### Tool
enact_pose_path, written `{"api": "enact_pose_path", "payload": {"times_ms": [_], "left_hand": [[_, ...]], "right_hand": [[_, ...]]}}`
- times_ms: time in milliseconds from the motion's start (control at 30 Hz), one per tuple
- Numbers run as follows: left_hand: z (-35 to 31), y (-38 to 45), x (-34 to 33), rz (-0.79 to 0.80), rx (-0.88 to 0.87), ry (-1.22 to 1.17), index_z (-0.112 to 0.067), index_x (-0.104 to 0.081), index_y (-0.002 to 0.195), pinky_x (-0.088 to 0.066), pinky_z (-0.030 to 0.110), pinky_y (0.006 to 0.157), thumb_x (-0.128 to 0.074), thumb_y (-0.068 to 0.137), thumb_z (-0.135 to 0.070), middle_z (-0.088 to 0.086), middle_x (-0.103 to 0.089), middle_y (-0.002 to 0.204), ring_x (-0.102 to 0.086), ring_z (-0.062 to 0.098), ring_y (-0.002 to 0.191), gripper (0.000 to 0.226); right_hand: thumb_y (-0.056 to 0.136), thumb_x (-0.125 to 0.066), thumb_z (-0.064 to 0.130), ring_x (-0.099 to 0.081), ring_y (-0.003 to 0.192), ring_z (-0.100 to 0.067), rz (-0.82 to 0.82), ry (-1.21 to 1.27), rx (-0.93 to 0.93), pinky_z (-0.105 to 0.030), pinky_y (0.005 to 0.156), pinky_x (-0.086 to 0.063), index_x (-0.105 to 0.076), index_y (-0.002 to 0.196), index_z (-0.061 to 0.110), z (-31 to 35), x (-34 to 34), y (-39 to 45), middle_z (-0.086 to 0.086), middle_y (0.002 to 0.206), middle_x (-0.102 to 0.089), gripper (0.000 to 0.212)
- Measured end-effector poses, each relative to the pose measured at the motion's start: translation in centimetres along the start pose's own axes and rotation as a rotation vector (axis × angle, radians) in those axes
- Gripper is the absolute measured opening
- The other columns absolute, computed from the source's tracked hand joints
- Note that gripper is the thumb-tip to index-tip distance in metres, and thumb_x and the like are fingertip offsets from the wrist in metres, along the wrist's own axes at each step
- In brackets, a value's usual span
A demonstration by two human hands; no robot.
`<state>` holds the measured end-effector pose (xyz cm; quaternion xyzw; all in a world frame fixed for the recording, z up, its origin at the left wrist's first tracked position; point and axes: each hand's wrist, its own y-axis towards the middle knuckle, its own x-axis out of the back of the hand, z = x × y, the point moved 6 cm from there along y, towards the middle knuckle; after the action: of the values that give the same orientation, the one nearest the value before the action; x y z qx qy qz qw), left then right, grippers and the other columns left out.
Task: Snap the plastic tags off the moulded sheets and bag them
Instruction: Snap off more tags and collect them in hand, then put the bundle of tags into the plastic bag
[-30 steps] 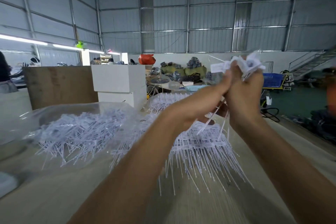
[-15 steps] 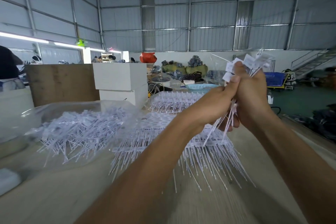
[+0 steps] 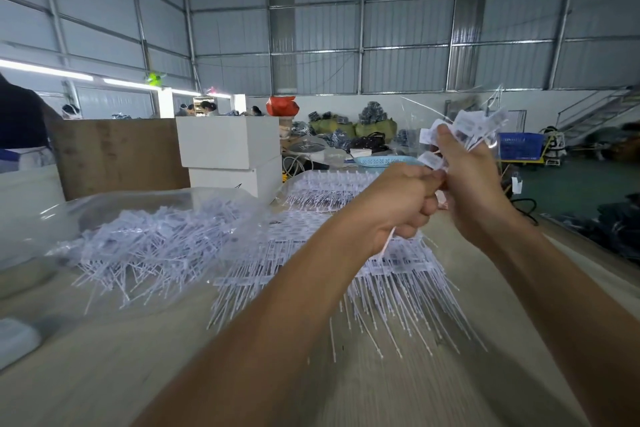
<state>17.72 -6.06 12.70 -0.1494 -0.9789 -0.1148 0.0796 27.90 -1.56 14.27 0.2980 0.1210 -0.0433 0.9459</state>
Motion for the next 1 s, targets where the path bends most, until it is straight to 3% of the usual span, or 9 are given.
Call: {"api": "enact_pose_path", "payload": {"times_ms": [100, 200, 300, 367, 533, 733, 867, 967, 1000], "left_hand": [[-1.3, -0.1, 1.3, -0.126, -0.117, 0.270, -0.014, -0.057, 0.089, -0.019, 0.018, 0.040, -0.042, 0.108, -0.029, -0.003, -0.041, 0.055, -0.028, 0.006, 0.037, 0.028], [-2.3, -0.7, 3.2, -0.216, -0.205, 0.401, -0.013, -0.057, 0.089, -0.024, 0.017, 0.037, -0.041, 0.108, -0.029, -0.004, -0.044, 0.059, -0.030, 0.001, 0.033, 0.029], [-2.7, -2.6, 5.7, -0.248, -0.249, 0.476, -0.014, -0.056, 0.089, -0.026, 0.019, 0.039, -0.040, 0.108, -0.029, -0.006, -0.043, 0.059, -0.031, 0.001, 0.037, 0.029], [-2.7, -4.4, 8.3, -0.304, -0.278, 0.530, -0.017, -0.055, 0.086, -0.028, 0.019, 0.042, -0.041, 0.108, -0.029, -0.008, -0.043, 0.059, -0.033, 0.000, 0.040, 0.029], [-0.3, -11.2, 16.4, -0.508, -0.283, 0.674, -0.019, -0.052, 0.081, -0.030, 0.019, 0.044, -0.041, 0.107, -0.021, -0.014, -0.046, 0.046, -0.035, 0.003, 0.040, 0.029], [8.4, -20.0, 24.3, -0.646, -0.092, 0.936, -0.029, -0.051, 0.073, -0.036, 0.032, 0.055, -0.047, 0.103, -0.014, -0.024, -0.057, 0.065, -0.050, 0.001, 0.055, 0.034], [13.3, -24.6, 29.7, -0.704, 0.209, 0.980, -0.028, -0.054, 0.071, -0.038, 0.028, 0.051, -0.048, 0.099, -0.005, -0.007, -0.053, 0.059, -0.049, 0.006, 0.050, 0.037], [14.7, -26.1, 31.9, -0.685, 0.364, 1.077, -0.030, -0.050, 0.070, -0.040, 0.019, 0.057, -0.051, 0.092, 0.001, -0.007, -0.060, 0.074, -0.058, 0.005, 0.064, 0.038], [14.9, -25.9, 32.2, -0.674, 0.407, 1.091, -0.032, -0.046, 0.069, -0.042, 0.022, 0.064, -0.050, 0.092, 0.001, -0.003, -0.063, 0.082, -0.063, 0.014, 0.074, 0.040]], "right_hand": [[0.101, -0.059, 0.026, -0.054, 0.092, -0.024, 0.073, 0.066, 0.018, -0.042, 0.079, -0.044, -0.059, 0.102, 0.020, 0.6, -0.8, -0.3, -0.008, 0.096, -0.059, 0.006], [0.096, -0.065, 0.026, -0.064, 0.089, -0.017, 0.209, 0.125, 0.055, -0.032, 0.076, -0.052, -0.061, 0.110, 0.017, 1.5, -2.1, -0.8, -0.001, 0.095, -0.068, 0.018], [0.094, -0.067, 0.026, -0.067, 0.103, -0.021, 0.419, 0.153, 0.048, -0.035, 0.089, -0.056, -0.060, 0.120, 0.012, 1.5, -3.9, -1.6, -0.005, 0.107, -0.070, 0.030], [0.093, -0.069, 0.025, -0.067, 0.112, -0.023, 0.506, 0.228, -0.009, -0.041, 0.096, -0.055, -0.061, 0.123, 0.016, 1.2, -4.3, -1.8, -0.004, 0.117, -0.070, 0.033], [0.090, -0.072, 0.036, -0.062, 0.125, -0.027, 0.549, 0.289, -0.072, -0.036, 0.090, -0.056, -0.055, 0.141, 0.032, 0.9, -3.1, -1.6, 0.003, 0.142, -0.060, 0.054], [0.090, -0.067, 0.041, -0.061, 0.125, -0.017, 0.720, 0.032, -0.096, -0.033, 0.100, -0.054, -0.061, 0.135, 0.027, -1.4, -7.9, -5.3, 0.003, 0.133, -0.066, 0.048], [0.087, -0.066, 0.044, -0.057, 0.124, 0.002, 0.945, -0.256, -0.033, -0.024, 0.103, -0.050, -0.060, 0.133, 0.036, -3.4, -13.8, -10.5, 0.020, 0.131, -0.064, 0.047], [0.091, -0.063, 0.051, -0.046, 0.131, 0.008, 1.089, -0.583, 0.132, -0.024, 0.109, -0.043, -0.054, 0.139, 0.040, -6.1, -17.4, -13.8, 0.024, 0.145, -0.050, 0.050], [0.094, -0.062, 0.050, -0.042, 0.135, 0.003, 1.121, -0.696, 0.213, -0.026, 0.113, -0.038, -0.051, 0.143, 0.039, -6.9, -18.4, -14.5, 0.020, 0.150, -0.045, 0.051]]}}
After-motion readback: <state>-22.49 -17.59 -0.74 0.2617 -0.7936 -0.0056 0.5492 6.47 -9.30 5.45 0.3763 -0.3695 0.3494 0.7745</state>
